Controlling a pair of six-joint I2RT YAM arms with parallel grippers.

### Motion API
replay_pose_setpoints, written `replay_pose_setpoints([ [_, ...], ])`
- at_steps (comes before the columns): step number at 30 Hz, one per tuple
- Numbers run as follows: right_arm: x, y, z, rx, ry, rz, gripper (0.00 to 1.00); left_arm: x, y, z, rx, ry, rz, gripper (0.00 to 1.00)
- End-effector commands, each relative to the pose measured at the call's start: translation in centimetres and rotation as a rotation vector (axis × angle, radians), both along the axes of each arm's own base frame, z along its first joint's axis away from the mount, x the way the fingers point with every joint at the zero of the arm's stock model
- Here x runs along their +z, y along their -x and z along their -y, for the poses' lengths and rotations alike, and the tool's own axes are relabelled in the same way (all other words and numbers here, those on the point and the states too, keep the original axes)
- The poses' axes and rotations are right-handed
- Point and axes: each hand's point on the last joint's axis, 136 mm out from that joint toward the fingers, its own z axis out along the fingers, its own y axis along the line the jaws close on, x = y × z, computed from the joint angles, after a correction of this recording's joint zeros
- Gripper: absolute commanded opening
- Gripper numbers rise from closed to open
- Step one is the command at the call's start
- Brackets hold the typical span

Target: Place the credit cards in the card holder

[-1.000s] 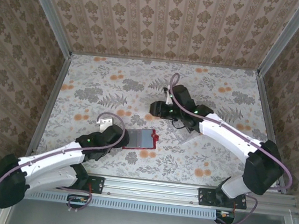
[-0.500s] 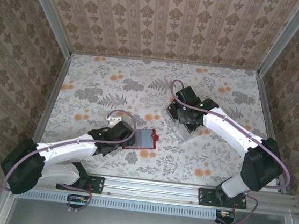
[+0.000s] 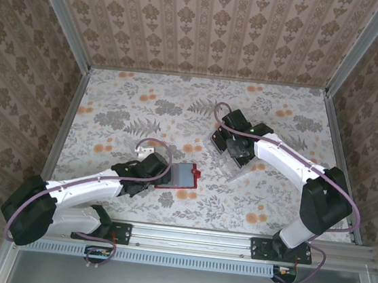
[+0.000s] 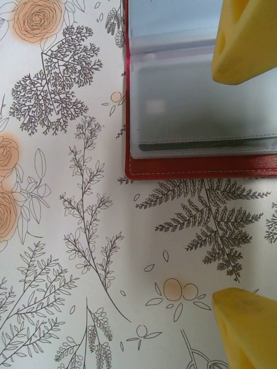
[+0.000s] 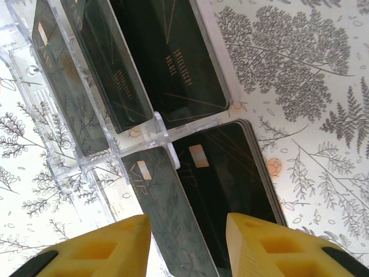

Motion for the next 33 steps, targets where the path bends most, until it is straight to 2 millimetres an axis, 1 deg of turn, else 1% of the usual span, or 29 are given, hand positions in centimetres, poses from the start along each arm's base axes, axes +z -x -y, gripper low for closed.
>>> replay_pose_setpoints([
  [1,-1.5,0.6,-0.1,0.008,-0.004,-0.048,0.41,0.8,-0.4,0.3,-0.007,0.006,0.014,1.0],
  [5,-1.9,0.8,-0.3,0.014,-0.016,-0.065,0.39,0.6,-0.4,0.2,-0.006,0.003,0.012,1.0],
  [10,-1.9,1.1,-0.6,0.026,-0.033,-0.075,0.36,0.5,-0.4,0.2,-0.006,0.006,0.011,1.0],
  [13,-1.9,1.1,-0.7,0.03,-0.039,-0.076,0.32,0.5,-0.4,0.2,-0.005,0.007,0.01,1.0],
  [15,-1.9,1.1,-0.7,0.035,-0.04,-0.077,0.28,0.5,-0.4,0.2,-0.006,0.007,0.011,1.0],
  [19,-1.9,1.2,-0.7,0.04,-0.036,-0.08,0.24,0.5,-0.5,0.2,-0.004,0.008,0.01,1.0],
  [21,-1.8,1.1,-0.7,0.045,-0.036,-0.078,0.21,0.5,-0.5,0.2,-0.005,0.008,0.01,1.0],
  [26,-1.6,1.0,-1.0,0.076,-0.033,-0.081,0.19,0.5,-0.5,0.3,-0.006,0.009,0.008,1.0],
  [33,-0.8,0.5,-1.5,0.12,-0.029,-0.079,0.12,0.5,-0.5,0.4,-0.009,0.012,0.006,1.0],
])
